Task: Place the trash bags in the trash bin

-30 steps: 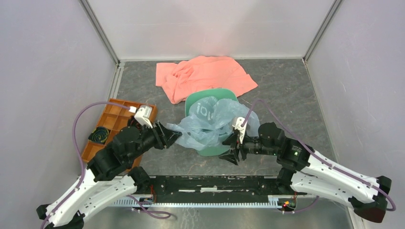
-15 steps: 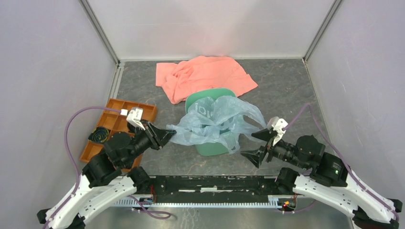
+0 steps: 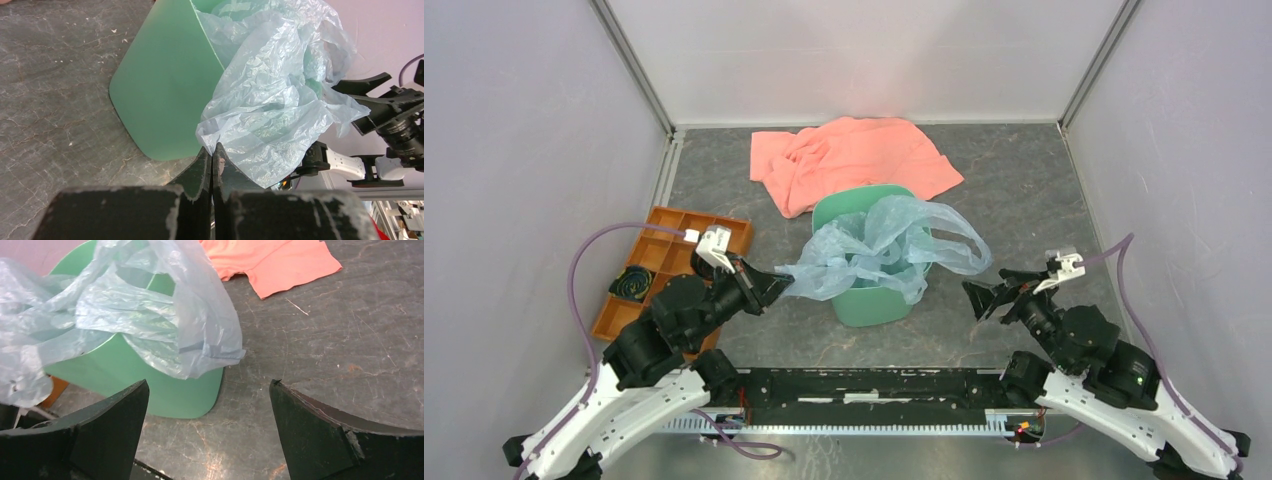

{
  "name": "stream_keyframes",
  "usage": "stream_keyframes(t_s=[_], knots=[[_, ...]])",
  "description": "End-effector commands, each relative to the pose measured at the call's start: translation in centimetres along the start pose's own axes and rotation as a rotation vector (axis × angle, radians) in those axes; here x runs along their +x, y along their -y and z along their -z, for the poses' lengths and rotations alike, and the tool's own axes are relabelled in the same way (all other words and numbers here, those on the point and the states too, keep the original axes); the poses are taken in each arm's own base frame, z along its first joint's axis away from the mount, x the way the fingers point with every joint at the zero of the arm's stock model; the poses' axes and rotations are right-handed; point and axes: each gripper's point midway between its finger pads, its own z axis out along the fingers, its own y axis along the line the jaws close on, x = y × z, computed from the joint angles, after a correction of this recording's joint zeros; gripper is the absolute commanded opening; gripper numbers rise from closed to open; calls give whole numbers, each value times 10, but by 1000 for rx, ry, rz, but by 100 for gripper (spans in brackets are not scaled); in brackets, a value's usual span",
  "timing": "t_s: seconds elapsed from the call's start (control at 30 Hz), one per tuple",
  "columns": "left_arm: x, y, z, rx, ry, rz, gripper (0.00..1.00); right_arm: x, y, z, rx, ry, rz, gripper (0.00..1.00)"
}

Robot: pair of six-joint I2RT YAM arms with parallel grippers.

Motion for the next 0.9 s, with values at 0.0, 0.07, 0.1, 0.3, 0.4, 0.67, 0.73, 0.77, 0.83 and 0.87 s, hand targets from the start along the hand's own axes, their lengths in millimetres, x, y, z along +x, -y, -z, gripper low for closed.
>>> stream_keyframes(t_s=[0.0,0.07,0.1,0.3,0.4,0.67,0.73,0.77,0.83,0.87], knots=[[-3,4,-2,15,13,13,2,-11,4,-12,56,97,-85,98],[-3,2,-1,8,16,13,2,-18,-3,-16,32,133,-96,98],[-3,2,-1,8,18,13,2,-23,-7,-19,19,156,-110,98],[-5,2,0,9,24,14,2,-39,-28,-36,-30,250,-202,98],[-6,3,1,11,27,15,2,-41,-28,-44,-3,260,-194,96],[-4,-7,13,-30,21,15,2,-25,-17,-49,59,211,-113,1],[-11,-4,25,-24,36,25,2,-29,-19,-42,35,182,-74,1],[-14,-3,32,-20,46,30,2,-29,-20,-37,23,167,-56,1],[-18,-8,44,-28,71,39,2,-27,-14,-29,29,134,-41,1],[-16,-12,46,-45,68,43,2,-21,-7,-25,55,111,-40,1]])
